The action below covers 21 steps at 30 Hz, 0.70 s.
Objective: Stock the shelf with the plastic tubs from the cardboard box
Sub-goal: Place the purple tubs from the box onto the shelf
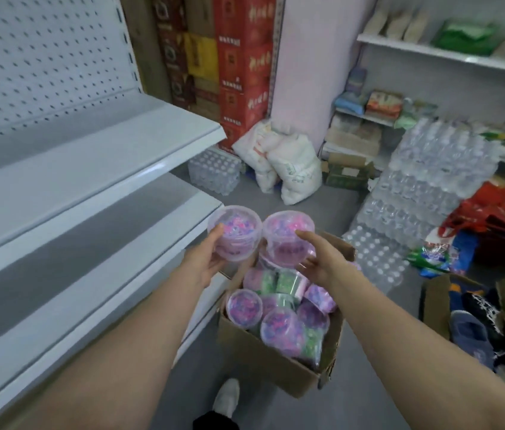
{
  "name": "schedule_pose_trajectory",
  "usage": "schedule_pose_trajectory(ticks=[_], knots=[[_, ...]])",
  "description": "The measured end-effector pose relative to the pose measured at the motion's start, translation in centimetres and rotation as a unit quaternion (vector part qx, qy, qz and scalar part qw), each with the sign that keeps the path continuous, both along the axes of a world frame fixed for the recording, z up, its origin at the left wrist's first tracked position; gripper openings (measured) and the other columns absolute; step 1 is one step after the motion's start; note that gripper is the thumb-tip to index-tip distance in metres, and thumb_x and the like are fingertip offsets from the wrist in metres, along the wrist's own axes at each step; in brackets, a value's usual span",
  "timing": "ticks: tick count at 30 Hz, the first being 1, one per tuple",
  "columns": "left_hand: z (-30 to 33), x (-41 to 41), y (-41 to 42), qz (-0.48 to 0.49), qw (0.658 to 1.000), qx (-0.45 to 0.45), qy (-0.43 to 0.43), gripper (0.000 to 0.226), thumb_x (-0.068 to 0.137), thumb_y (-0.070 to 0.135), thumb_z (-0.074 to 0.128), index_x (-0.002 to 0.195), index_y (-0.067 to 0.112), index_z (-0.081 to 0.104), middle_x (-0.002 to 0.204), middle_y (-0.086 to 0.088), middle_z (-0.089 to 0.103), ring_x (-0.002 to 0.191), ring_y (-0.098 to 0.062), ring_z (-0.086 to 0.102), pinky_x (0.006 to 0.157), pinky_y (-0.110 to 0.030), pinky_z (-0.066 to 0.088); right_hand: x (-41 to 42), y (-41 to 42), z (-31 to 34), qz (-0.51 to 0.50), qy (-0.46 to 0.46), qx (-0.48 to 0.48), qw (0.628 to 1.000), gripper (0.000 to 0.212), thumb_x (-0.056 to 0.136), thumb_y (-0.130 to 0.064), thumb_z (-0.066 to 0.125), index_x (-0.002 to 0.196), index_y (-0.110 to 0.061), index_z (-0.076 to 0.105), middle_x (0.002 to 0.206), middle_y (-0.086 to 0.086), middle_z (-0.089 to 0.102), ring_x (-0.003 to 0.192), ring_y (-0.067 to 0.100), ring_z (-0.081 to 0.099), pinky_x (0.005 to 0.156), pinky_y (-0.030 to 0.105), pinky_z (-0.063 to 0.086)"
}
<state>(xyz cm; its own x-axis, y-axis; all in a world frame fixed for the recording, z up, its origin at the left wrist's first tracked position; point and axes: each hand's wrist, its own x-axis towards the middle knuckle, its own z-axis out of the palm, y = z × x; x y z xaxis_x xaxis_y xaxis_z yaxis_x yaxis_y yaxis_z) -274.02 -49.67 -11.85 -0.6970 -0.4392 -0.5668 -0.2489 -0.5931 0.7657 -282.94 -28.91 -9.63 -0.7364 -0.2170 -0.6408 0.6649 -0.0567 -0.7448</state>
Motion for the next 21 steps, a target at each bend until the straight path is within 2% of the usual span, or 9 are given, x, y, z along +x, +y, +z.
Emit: schedule_pose_trajectory(ticks=[2, 4, 6, 7, 9, 11, 15, 18, 21], knots=[[2.4, 2.8, -0.9, 0.053, 0.998, -0.007, 0.023, 0.043, 0.082, 0.039, 0.073, 0.110, 0.010, 0.058, 0.097, -0.008, 0.066, 0.094, -0.023, 0.066, 0.087, -0.034, 0.055, 1.0, -1.6, 2.4, 0.032, 0.018, -0.027, 0.999, 0.036, 0.080, -0.027, 0.078, 0.110, -0.017, 0.062, 0.079, 0.005, 0.060, 0.064, 0.018, 0.055, 0.068, 0.029, 0.050], [5.3, 6.1, -2.3, 0.107, 0.993, -0.014, 0.042, 0.046, 0.080, 0.040, 0.075, 0.108, 0.010, 0.054, 0.100, -0.010, 0.065, 0.097, -0.026, 0.066, 0.095, -0.038, 0.052, 2.0, -3.7, 4.5, 0.073, 0.032, -0.051, 0.996, 0.047, 0.070, -0.030, 0.084, 0.110, -0.014, 0.066, 0.068, 0.004, 0.049, 0.057, 0.017, 0.045, 0.071, 0.031, 0.049], [7.8, 8.9, -3.7, 0.137, 0.989, -0.020, 0.053, 0.052, 0.080, 0.043, 0.074, 0.112, 0.010, 0.051, 0.109, -0.012, 0.062, 0.104, -0.026, 0.064, 0.099, -0.037, 0.051, 2.8, -6.0, 6.3, 0.108, 0.047, -0.086, 0.989, 0.042, 0.061, -0.032, 0.087, 0.097, -0.014, 0.073, 0.069, 0.002, 0.037, 0.057, 0.019, 0.036, 0.079, 0.031, 0.050], [9.0, 10.4, -4.5, 0.150, 0.987, -0.029, 0.058, 0.051, 0.081, 0.044, 0.073, 0.113, 0.011, 0.051, 0.109, -0.010, 0.060, 0.108, -0.025, 0.062, 0.101, -0.036, 0.048, 3.6, -7.3, 7.4, 0.129, 0.053, -0.100, 0.985, 0.035, 0.063, -0.031, 0.087, 0.092, -0.014, 0.074, 0.071, 0.003, 0.041, 0.059, 0.019, 0.039, 0.076, 0.030, 0.049], [11.4, 13.6, -6.1, 0.189, 0.978, -0.046, 0.075, 0.040, 0.085, 0.042, 0.069, 0.105, 0.011, 0.054, 0.098, -0.002, 0.056, 0.106, -0.024, 0.058, 0.104, -0.036, 0.046, 5.3, -9.9, 9.6, 0.158, 0.065, -0.126, 0.977, 0.039, 0.071, -0.028, 0.084, 0.103, -0.013, 0.069, 0.071, 0.007, 0.060, 0.064, 0.019, 0.055, 0.071, 0.029, 0.052], [13.5, 16.9, -8.0, 0.228, 0.969, -0.056, 0.080, 0.040, 0.082, 0.044, 0.072, 0.099, 0.012, 0.056, 0.092, 0.000, 0.055, 0.098, -0.022, 0.060, 0.102, -0.036, 0.047, 7.4, -12.8, 12.0, 0.168, 0.067, -0.161, 0.970, 0.046, 0.075, -0.027, 0.081, 0.115, -0.017, 0.060, 0.079, 0.006, 0.064, 0.071, 0.017, 0.063, 0.078, 0.031, 0.055], [15.9, 23.5, -12.6, 0.298, 0.947, -0.088, 0.082, 0.064, 0.073, 0.052, 0.077, 0.116, 0.014, 0.050, 0.104, -0.001, 0.052, 0.093, -0.021, 0.062, 0.099, -0.038, 0.050, 11.4, -18.6, 15.3, 0.226, 0.072, -0.177, 0.955, 0.042, 0.082, -0.028, 0.076, 0.116, -0.016, 0.054, 0.102, 0.011, 0.061, 0.103, 0.023, 0.063, 0.103, 0.036, 0.048], [17.0, 28.3, -16.4, 0.347, 0.929, -0.088, 0.093, 0.070, 0.072, 0.052, 0.077, 0.123, 0.014, 0.048, 0.100, -0.001, 0.052, 0.097, -0.025, 0.061, 0.099, -0.039, 0.050, 14.6, -23.3, 16.5, 0.258, 0.078, -0.187, 0.945, 0.058, 0.078, -0.029, 0.081, 0.126, -0.017, 0.050, 0.113, 0.015, 0.060, 0.113, 0.026, 0.063, 0.105, 0.039, 0.048], [17.6, 33.4, -20.5, 0.394, 0.910, -0.082, 0.105, 0.072, 0.071, 0.052, 0.079, 0.123, 0.013, 0.048, 0.106, -0.002, 0.051, 0.106, -0.027, 0.062, 0.097, -0.038, 0.052, 18.3, -28.3, 17.0, 0.294, 0.080, -0.181, 0.935, 0.062, 0.075, -0.031, 0.084, 0.125, -0.017, 0.050, 0.119, 0.017, 0.060, 0.113, 0.028, 0.063, 0.103, 0.041, 0.050]])
